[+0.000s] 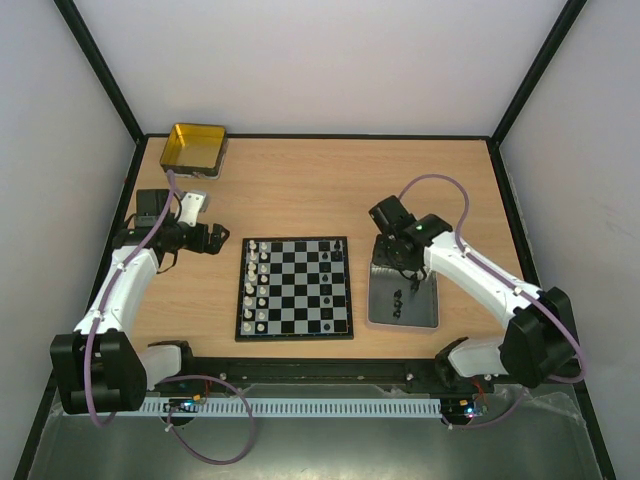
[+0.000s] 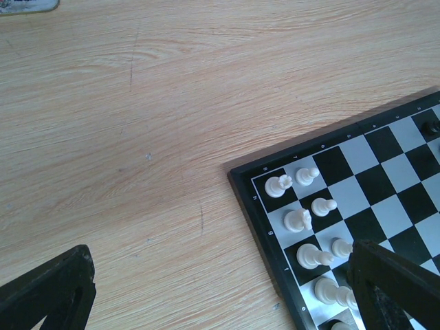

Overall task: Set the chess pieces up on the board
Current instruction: Place the chess piece on the chessboard.

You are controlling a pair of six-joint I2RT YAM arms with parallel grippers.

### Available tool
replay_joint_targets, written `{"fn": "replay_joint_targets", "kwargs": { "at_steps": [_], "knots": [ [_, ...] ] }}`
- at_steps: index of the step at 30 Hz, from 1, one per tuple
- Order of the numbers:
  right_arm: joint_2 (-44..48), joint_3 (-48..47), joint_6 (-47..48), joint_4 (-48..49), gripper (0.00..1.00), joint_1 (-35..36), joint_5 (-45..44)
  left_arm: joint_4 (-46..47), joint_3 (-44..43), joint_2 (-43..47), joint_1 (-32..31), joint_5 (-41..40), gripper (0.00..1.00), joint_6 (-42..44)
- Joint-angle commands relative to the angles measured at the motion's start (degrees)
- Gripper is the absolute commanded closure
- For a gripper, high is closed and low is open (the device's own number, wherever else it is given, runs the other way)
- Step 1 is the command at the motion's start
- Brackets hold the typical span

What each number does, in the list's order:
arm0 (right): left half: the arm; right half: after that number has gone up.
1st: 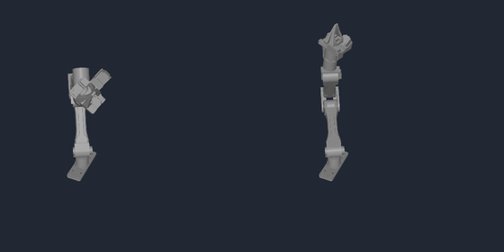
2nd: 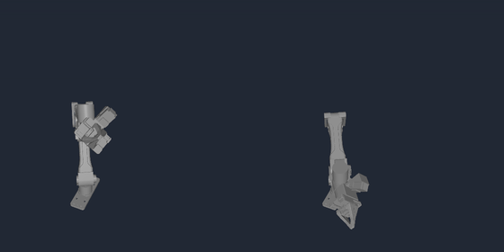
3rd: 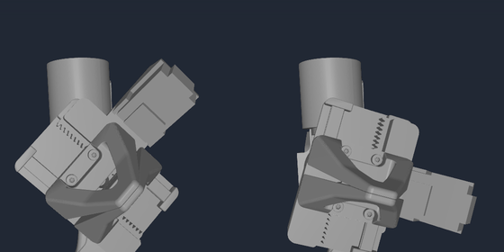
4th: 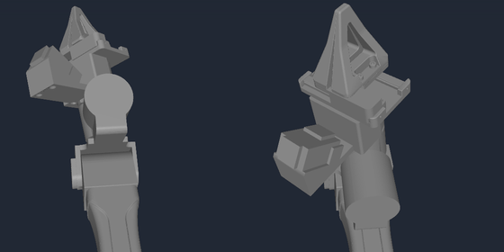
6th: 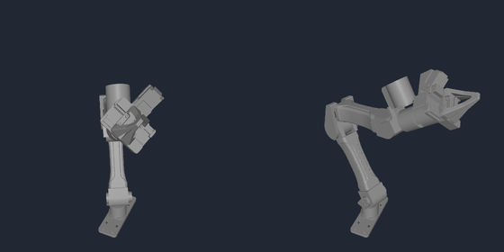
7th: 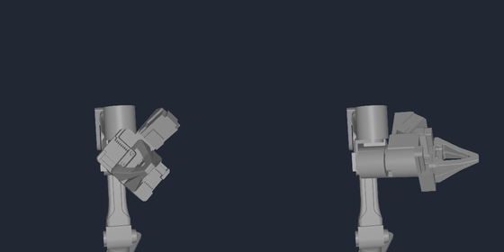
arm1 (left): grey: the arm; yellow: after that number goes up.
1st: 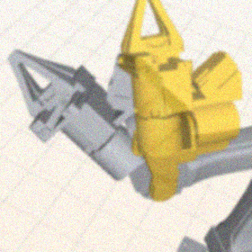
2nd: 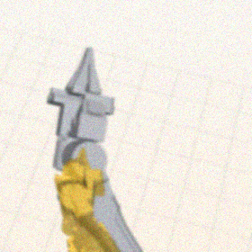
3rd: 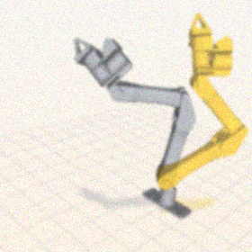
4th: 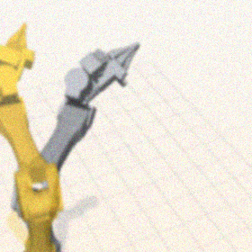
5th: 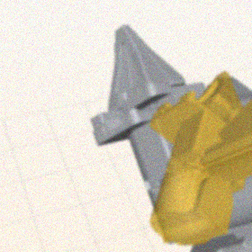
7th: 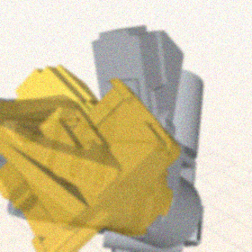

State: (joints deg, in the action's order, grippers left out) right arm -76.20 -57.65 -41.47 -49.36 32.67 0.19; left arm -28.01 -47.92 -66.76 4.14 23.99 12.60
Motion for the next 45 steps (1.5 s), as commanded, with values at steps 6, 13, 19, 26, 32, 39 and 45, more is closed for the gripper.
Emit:
{"fn": "replay_joint_targets", "kwargs": {
  "at_steps": [6,13,19,26,32,39,45],
  "knots": [
    [-5.78,-7.04,-1.95,-1.74,0.92,5.36,-1.24,-0.38,-0.07,0.43,-0.19,0.63,0.01,0.23],
    [-11.56,-10.93,-1.89,0.05,0.92,7.82,-0.38,-0.31,-0.02,0.49,-0.19,0.53,0.01,0.23],
    [-15.91,-13.26,-1.20,1.19,0.92,8.79,-0.19,-0.29,-0.06,0.32,-0.19,0.49,0.00,0.23],
    [-19.21,-13.85,-0.91,2.73,0.92,9.60,0.64,-0.33,-0.07,0.32,-0.19,0.53,0.01,0.23],
    [-21.30,-14.30,-1.12,4.01,0.92,10.67,1.19,-0.37,-0.08,0.12,-0.18,0.53,0.00,0.23],
    [-23.47,-15.09,-1.58,4.88,0.92,12.13,1.10,-0.33,-0.07,0.12,-0.19,0.45,0.01,0.14],
    [-25.05,-16.16,-1.68,5.22,0.92,12.58,1.31,-0.38,-0.07,0.14,-0.19,0.46,0.01,0.23]
  ]
}}
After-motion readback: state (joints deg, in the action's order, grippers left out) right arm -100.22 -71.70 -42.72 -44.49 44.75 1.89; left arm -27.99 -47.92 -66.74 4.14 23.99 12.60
